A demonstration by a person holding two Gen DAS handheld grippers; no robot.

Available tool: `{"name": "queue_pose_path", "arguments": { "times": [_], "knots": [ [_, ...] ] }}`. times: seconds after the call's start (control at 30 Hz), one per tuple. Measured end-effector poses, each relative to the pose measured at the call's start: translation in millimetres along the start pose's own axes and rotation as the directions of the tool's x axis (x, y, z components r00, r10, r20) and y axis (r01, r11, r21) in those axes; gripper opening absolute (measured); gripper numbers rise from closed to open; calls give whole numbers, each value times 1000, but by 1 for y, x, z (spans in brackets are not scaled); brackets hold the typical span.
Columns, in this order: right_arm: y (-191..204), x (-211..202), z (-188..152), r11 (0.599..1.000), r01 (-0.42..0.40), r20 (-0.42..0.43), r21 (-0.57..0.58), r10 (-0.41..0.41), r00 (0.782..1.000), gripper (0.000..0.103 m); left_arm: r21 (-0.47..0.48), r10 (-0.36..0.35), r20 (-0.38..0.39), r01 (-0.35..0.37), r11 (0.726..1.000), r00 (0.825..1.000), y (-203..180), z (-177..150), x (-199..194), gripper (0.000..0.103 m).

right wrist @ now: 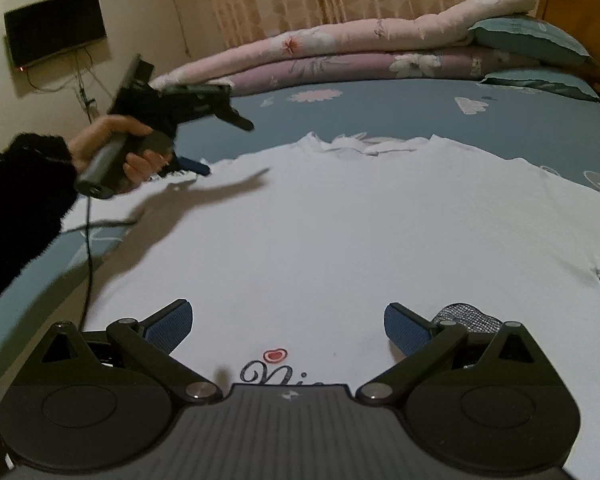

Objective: Fold clothes

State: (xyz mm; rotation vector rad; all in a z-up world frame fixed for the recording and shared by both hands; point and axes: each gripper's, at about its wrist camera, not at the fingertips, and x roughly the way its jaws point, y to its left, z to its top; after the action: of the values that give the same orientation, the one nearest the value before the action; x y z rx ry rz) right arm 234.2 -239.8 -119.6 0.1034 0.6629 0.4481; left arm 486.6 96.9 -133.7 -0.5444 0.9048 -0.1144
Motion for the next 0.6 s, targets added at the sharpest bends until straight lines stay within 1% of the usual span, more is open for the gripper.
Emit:
{"name": "queue_pose_path", "arguments": {
  "times": [0.1, 0.2, 0.27, 0.37, 0.4, 0.47, 0.53, 0.6],
  "knots": [
    [-1, -4, -3, 1000, -7, 3, 7, 7, 1000, 103, 28, 35, 6, -35, 999, 999, -4, 7, 12, 102],
    [0, -4, -7, 1000, 2, -6, 0, -2, 1000, 103, 56, 70, 17, -70, 996, 997, -10, 15, 21, 102],
    [1, -3, -8, 1000, 20, -11, -12, -20, 1000, 103, 77, 106, 18, -107, 991, 994, -15, 20, 25, 102],
    [5, -6, -8, 999, 41, -7, -33, -41, 999, 103, 118, 147, 29, -149, 982, 989, -26, 21, 16, 102],
    [6, -8, -8, 998, 45, -1, -41, -45, 999, 103, 130, 134, 38, -138, 982, 990, -28, 19, 7, 102],
    [8, -9, -9, 998, 47, 4, -50, -47, 999, 103, 141, 86, 42, -91, 986, 995, -31, 14, -11, 102],
    [8, -7, -8, 997, 50, 1, -50, -50, 999, 103, 145, 49, 25, -52, 988, 998, -30, 7, -26, 102],
    [6, -5, -9, 998, 53, -9, -42, -53, 999, 103, 132, 25, 2, -25, 991, 1000, -25, 3, -32, 102]
  ]
}}
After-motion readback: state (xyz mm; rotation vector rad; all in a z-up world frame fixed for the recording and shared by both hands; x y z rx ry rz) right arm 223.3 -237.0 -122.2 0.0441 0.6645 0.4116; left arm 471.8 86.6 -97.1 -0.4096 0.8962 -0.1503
